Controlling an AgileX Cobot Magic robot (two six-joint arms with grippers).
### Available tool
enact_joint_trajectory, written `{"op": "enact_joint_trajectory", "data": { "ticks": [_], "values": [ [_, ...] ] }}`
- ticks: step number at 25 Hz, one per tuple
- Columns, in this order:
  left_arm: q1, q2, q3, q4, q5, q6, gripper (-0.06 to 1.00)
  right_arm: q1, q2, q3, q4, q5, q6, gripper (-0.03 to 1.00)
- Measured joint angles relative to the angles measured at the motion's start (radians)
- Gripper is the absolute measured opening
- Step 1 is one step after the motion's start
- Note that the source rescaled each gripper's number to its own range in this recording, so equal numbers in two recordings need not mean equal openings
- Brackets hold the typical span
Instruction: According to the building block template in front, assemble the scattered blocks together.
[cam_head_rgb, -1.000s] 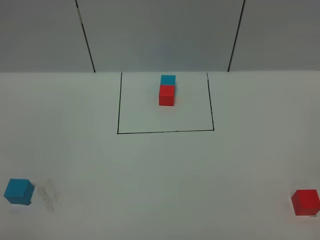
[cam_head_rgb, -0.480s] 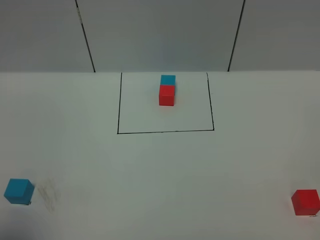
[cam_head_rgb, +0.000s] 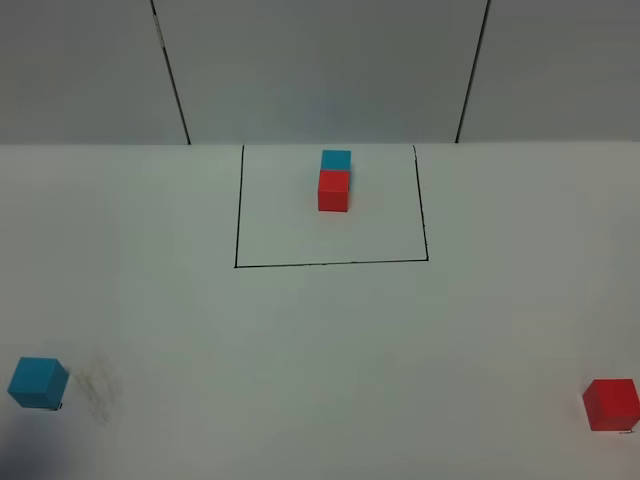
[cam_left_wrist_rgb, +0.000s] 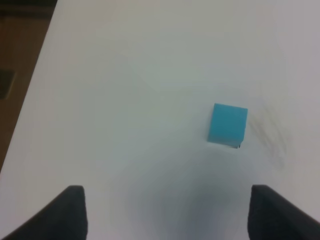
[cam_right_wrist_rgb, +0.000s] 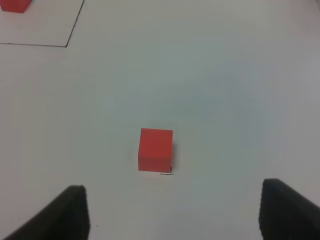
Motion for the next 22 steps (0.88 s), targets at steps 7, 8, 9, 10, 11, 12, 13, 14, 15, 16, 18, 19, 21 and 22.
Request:
{"op": "enact_joint_trajectory", "data": {
  "ticks": [7, 8, 9, 10, 11, 12, 13, 14, 15, 16, 18, 19, 21, 22],
  "values": [
    [0.000, 0.111, -0.032, 0.000, 0.021, 0.016, 0.67, 0.000, 0.000, 0.000, 0.000, 0.000, 0.000, 0.55],
    [0.000, 0.131, -0.045, 0.000, 0.021, 0.025, 0.67, 0.000, 0.000, 0.000, 0.000, 0.000, 0.000, 0.55],
    [0.000, 0.154, -0.065, 0.000, 0.021, 0.033, 0.67, 0.000, 0.000, 0.000, 0.000, 0.000, 0.000, 0.55],
    [0.000, 0.178, -0.085, 0.001, 0.019, 0.038, 0.67, 0.000, 0.000, 0.000, 0.000, 0.000, 0.000, 0.55],
    [0.000, 0.196, -0.102, 0.004, 0.017, 0.042, 0.67, 0.000, 0.000, 0.000, 0.000, 0.000, 0.000, 0.55],
    [0.000, 0.216, -0.120, 0.008, 0.013, 0.044, 0.67, 0.000, 0.000, 0.000, 0.000, 0.000, 0.000, 0.55],
    [0.000, 0.233, -0.137, 0.014, 0.005, 0.045, 0.67, 0.000, 0.000, 0.000, 0.000, 0.000, 0.000, 0.55],
    [0.000, 0.249, -0.151, 0.023, -0.006, 0.045, 0.67, 0.000, 0.000, 0.000, 0.000, 0.000, 0.000, 0.55],
    [0.000, 0.261, -0.161, 0.032, -0.020, 0.045, 0.67, 0.000, 0.000, 0.000, 0.000, 0.000, 0.000, 0.55],
    [0.000, 0.273, -0.166, 0.037, -0.038, 0.045, 0.67, 0.000, 0.000, 0.000, 0.000, 0.000, 0.000, 0.55],
    [0.000, 0.294, -0.171, 0.040, -0.060, 0.046, 0.67, 0.000, 0.000, 0.000, 0.000, 0.000, 0.000, 0.55],
    [0.000, 0.302, -0.171, 0.041, -0.062, 0.046, 0.67, 0.000, 0.000, 0.000, 0.000, 0.000, 0.000, 0.55],
    [0.000, 0.319, -0.171, 0.043, -0.065, 0.046, 0.67, 0.000, 0.000, 0.000, 0.000, 0.000, 0.000, 0.55],
    [0.000, 0.322, -0.171, 0.044, -0.066, 0.046, 0.67, 0.000, 0.000, 0.000, 0.000, 0.000, 0.000, 0.55]
  ]
}}
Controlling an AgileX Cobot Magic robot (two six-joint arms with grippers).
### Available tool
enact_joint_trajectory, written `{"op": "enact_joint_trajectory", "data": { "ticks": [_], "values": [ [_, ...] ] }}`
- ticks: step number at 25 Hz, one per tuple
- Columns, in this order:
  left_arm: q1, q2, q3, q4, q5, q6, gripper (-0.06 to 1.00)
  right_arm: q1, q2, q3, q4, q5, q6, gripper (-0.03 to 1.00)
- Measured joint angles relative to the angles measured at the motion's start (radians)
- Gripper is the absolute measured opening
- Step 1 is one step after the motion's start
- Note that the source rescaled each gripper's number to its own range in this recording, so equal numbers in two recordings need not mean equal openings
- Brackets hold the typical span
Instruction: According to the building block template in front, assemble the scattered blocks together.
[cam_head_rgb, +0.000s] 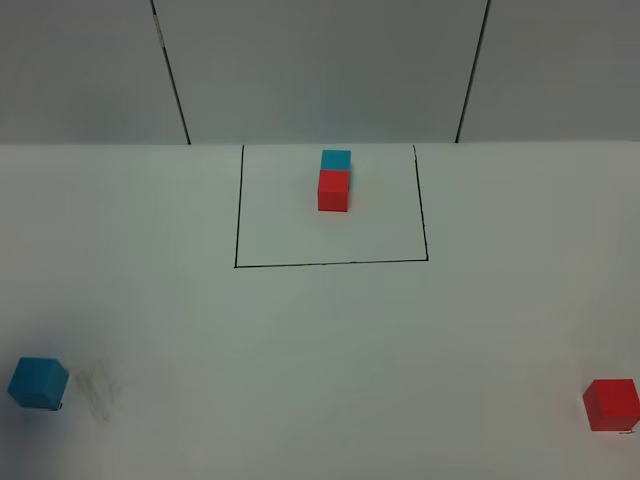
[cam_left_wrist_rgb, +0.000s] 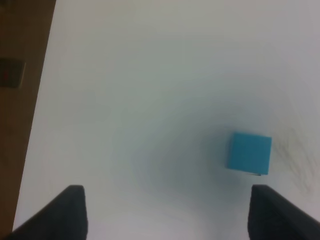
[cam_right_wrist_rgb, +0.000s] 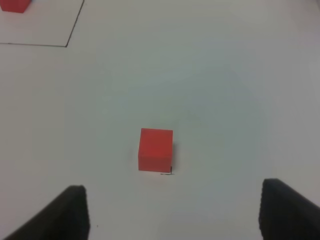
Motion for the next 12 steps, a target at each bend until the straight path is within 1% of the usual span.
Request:
{"op": "enact_joint_trajectory", "data": {
  "ticks": [4, 9, 12],
  "values": [
    [0.000, 0.003, 0.000, 0.016, -0.021, 0.001, 0.67, 0.000, 0.000, 0.000, 0.000, 0.000, 0.000, 0.55],
    [0.000, 0.004, 0.000, 0.039, -0.103, 0.001, 0.67, 0.000, 0.000, 0.000, 0.000, 0.000, 0.000, 0.55],
    [0.000, 0.005, -0.003, 0.041, -0.109, 0.001, 0.67, 0.000, 0.000, 0.000, 0.000, 0.000, 0.000, 0.55]
  ]
}}
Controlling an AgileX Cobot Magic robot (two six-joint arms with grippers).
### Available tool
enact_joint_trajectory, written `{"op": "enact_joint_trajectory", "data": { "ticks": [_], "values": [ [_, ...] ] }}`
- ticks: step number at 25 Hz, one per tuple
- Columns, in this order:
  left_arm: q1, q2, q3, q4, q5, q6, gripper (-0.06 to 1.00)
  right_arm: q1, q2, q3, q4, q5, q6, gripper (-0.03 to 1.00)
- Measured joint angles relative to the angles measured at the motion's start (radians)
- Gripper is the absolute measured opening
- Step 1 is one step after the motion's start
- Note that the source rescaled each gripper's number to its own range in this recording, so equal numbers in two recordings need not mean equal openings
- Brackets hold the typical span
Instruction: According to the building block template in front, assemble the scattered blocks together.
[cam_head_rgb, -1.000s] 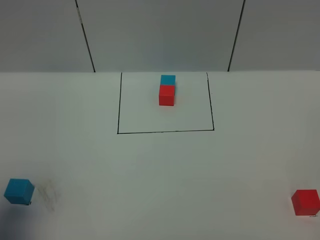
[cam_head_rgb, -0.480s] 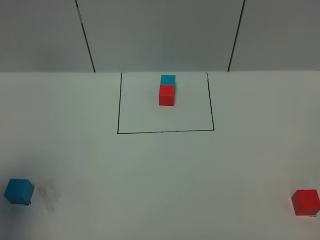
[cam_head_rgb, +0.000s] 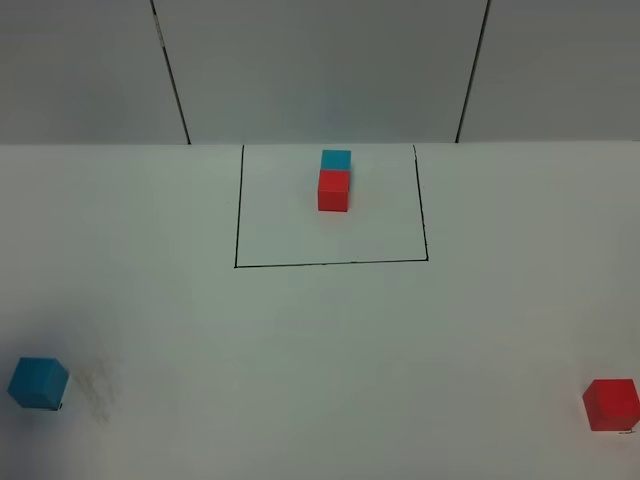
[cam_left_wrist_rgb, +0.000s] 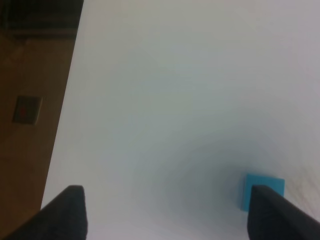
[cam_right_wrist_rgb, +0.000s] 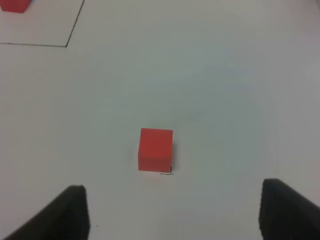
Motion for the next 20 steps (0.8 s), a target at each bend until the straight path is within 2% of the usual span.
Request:
{"op": "enact_joint_trajectory", "data": {
  "ticks": [8, 15, 20],
  "values": [
    [0.000, 0.001, -0.002, 0.000, 0.048, -0.029, 0.66, 0.000, 0.000, 0.000, 0.000, 0.000, 0.000, 0.55],
    [0.000, 0.056, -0.003, 0.000, 0.104, -0.028, 0.45, 0.000, 0.000, 0.000, 0.000, 0.000, 0.000, 0.55],
    [0.000, 0.122, -0.003, -0.029, 0.110, -0.028, 0.40, 0.000, 0.000, 0.000, 0.000, 0.000, 0.000, 0.55]
  ]
}}
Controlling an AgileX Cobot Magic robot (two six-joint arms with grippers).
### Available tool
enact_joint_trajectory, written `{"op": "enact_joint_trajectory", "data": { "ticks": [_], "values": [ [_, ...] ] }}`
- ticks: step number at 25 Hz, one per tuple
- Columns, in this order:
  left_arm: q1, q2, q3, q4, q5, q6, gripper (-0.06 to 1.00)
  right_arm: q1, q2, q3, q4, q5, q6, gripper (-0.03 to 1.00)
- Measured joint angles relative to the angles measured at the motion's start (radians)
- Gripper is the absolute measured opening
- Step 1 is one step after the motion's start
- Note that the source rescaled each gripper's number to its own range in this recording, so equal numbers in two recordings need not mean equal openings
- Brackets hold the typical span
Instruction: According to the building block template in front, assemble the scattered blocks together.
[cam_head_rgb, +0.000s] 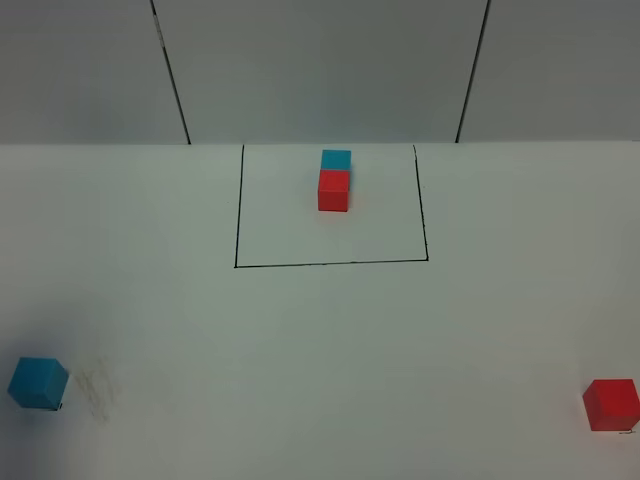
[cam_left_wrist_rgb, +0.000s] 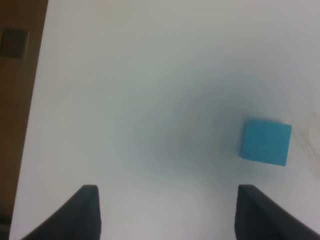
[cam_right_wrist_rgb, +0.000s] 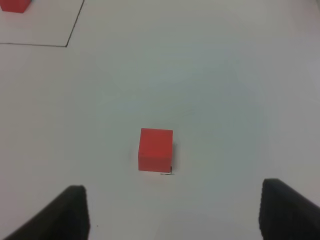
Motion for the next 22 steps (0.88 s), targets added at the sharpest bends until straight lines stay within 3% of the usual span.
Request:
{"op": "enact_joint_trajectory", "data": {
  "ticks": [7, 12, 16, 22],
  "values": [
    [0.000, 0.095, 0.000, -0.145, -0.041, 0.077, 0.41, 0.000, 0.000, 0.000, 0.000, 0.000, 0.000, 0.55],
    [0.000, 0.124, 0.000, -0.159, -0.130, 0.075, 0.65, 0.000, 0.000, 0.000, 0.000, 0.000, 0.000, 0.55],
    [0.000, 0.148, -0.002, -0.208, -0.141, 0.074, 0.84, 0.000, 0.000, 0.000, 0.000, 0.000, 0.000, 0.55],
    [0.000, 0.232, -0.003, -0.223, -0.077, 0.052, 0.90, 0.000, 0.000, 0.000, 0.000, 0.000, 0.000, 0.55]
  ]
}}
